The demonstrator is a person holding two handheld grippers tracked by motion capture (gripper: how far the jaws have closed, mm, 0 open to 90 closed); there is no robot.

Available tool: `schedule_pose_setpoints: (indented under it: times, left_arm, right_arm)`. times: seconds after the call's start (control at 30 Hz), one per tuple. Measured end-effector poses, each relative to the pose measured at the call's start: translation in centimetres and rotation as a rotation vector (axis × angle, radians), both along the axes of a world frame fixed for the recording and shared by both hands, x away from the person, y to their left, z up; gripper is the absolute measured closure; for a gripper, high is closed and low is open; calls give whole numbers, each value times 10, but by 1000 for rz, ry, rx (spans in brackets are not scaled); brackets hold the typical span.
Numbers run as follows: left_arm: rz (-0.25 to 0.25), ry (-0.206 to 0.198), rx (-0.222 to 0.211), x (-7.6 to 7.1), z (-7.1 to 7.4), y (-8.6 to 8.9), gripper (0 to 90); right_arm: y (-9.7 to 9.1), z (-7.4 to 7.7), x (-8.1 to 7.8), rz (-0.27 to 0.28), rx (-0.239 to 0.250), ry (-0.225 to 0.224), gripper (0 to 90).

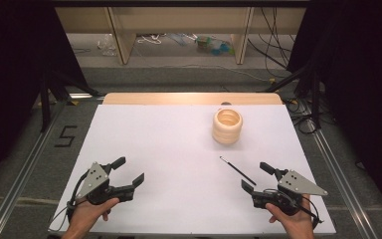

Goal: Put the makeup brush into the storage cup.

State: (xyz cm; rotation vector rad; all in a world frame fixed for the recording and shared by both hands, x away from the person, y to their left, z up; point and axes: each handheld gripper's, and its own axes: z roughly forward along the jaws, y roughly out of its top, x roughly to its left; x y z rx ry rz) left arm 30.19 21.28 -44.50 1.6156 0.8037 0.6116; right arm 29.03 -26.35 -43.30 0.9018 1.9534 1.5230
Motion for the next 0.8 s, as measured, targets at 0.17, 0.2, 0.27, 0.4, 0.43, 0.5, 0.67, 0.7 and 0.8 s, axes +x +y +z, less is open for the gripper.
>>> schedule_pose_setpoints:
  times: [0.17, 0.2, 0.27, 0.4, 0.43, 0.5, 0.67, 0.7, 0.8]
  left_arm:
    - [-2, 2, -1, 0, 0, 0, 161]
    - [-2, 2, -1, 0, 0, 0, 161]
    - [-2, 1, 3, 0, 0, -1, 161]
    - [-6, 3, 10, 0, -1, -1, 161]
    - [-6, 4, 12, 0, -1, -1, 161]
    - [-6, 8, 6, 0, -1, -2, 161]
    - [-5, 8, 8, 1, -2, -2, 161]
    - [-11, 2, 14, 2, -3, -3, 161]
    - [-7, 14, 21, 2, -4, -3, 161]
  right_arm:
    - [2, -1, -1, 1, 22, 21, 165]
    - [2, 0, -1, 5, 10, 32, 170]
    - [1, 0, 0, 3, -11, 10, 174]
    - [2, 0, -1, 16, -4, 21, 175]
    - [2, 0, -1, 25, -7, 31, 175]
    - [1, 1, 0, 31, -8, 30, 179]
    - [0, 3, 1, 24, -4, 30, 173]
    - [1, 4, 3, 30, 2, 26, 153]
    - [2, 8, 4, 35, -70, 36, 156]
